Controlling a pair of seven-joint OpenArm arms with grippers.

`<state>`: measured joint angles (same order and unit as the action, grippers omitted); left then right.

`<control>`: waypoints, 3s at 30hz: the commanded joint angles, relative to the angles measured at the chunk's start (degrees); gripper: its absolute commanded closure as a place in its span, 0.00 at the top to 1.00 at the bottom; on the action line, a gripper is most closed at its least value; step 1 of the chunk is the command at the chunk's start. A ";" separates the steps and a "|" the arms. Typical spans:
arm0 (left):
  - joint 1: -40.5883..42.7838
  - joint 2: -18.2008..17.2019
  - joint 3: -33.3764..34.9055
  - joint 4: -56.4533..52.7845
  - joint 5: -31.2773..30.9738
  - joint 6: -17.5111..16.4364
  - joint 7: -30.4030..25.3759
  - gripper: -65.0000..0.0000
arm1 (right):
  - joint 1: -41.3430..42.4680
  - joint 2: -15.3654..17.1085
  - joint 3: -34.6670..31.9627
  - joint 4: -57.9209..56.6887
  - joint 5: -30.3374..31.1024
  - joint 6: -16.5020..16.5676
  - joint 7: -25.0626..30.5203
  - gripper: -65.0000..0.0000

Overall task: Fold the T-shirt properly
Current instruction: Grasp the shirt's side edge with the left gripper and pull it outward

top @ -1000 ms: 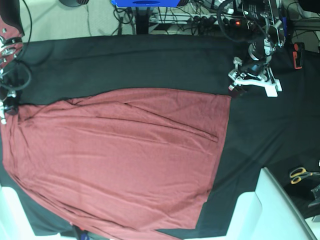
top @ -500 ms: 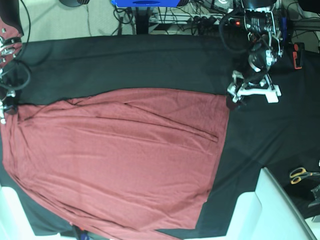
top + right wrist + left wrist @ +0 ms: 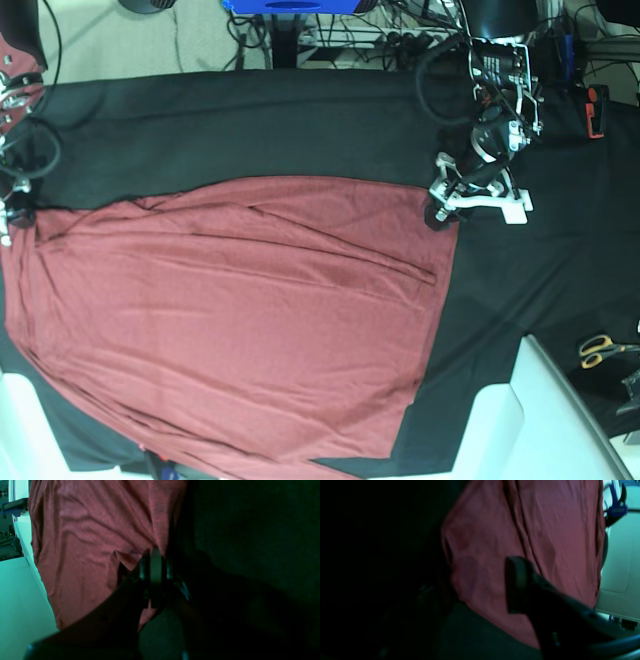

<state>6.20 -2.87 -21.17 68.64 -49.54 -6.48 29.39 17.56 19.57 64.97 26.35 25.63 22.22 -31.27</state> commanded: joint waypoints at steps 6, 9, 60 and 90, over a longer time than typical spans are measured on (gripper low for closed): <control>-1.58 0.81 -0.41 -0.38 -0.09 -0.16 -0.16 0.21 | 0.50 1.39 -0.13 0.60 -0.18 -0.02 0.01 0.01; -1.58 0.81 -0.41 -0.55 -0.09 -0.16 -0.07 0.16 | 0.50 1.39 -0.13 0.60 -0.18 -0.02 0.01 0.01; 23.39 -0.86 -4.37 30.22 -0.18 -0.16 8.28 0.00 | -12.77 0.43 0.22 26.44 0.09 -0.11 -23.81 0.00; 14.68 -0.86 -4.19 29.86 0.09 2.22 17.16 0.00 | -12.07 -3.35 -6.99 34.09 -0.35 -14.61 -25.13 0.01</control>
<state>20.91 -3.29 -25.08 97.65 -48.82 -3.99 46.85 5.02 14.90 57.84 59.61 24.88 7.20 -56.71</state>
